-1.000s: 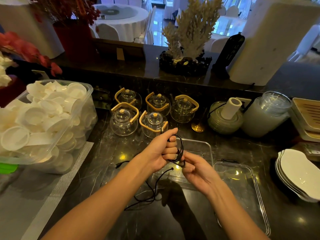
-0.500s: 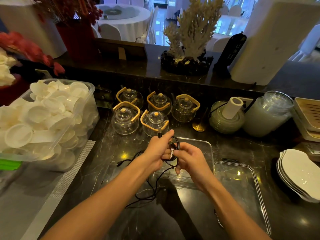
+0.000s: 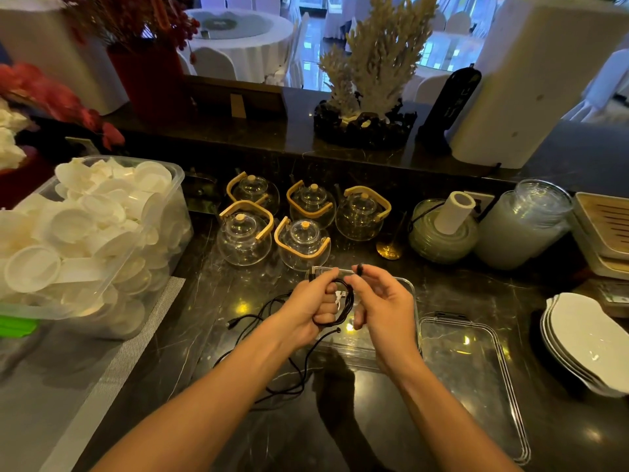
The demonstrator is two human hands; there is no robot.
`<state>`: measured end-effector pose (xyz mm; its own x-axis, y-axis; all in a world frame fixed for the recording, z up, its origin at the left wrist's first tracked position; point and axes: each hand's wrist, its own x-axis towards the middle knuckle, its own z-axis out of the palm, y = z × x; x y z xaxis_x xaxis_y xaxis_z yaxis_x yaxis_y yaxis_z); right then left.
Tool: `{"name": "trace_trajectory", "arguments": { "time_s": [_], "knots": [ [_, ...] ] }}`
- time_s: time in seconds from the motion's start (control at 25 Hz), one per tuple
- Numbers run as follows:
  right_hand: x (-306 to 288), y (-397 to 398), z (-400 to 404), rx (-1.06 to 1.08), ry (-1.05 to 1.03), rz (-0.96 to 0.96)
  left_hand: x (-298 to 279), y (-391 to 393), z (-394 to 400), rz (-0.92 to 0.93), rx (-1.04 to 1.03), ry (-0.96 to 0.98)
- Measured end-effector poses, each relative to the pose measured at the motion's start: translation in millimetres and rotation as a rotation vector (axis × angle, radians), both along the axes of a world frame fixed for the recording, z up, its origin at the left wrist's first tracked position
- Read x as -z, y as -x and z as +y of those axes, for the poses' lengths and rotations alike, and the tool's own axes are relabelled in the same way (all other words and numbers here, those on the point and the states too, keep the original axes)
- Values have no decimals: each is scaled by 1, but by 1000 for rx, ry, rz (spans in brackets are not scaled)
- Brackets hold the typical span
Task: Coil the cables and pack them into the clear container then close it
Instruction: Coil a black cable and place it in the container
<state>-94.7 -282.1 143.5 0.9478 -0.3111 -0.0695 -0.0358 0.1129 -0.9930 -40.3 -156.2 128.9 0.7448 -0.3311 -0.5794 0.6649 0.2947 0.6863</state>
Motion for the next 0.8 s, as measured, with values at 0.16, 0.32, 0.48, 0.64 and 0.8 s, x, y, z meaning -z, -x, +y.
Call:
{"name": "trace_trajectory", "arguments": {
  "time_s": [0.16,0.32,0.48,0.64,0.8],
  "knots": [
    [-1,-4,-5,88,-367,223,-8,1,-4,-169,80,-18],
    [6,-15,-16,36,-404,423,-8,0,-8,-299,199,-159],
    [9,-18,-24,-167,-138,458,-8,-4,-4,-347,292,-237],
    [15,-19,-33,-375,-80,429,-4,-8,-4,-387,235,-411],
    [21,-16,-36,-469,-184,351,7,-10,-4,-396,109,-442]
  ]
}}
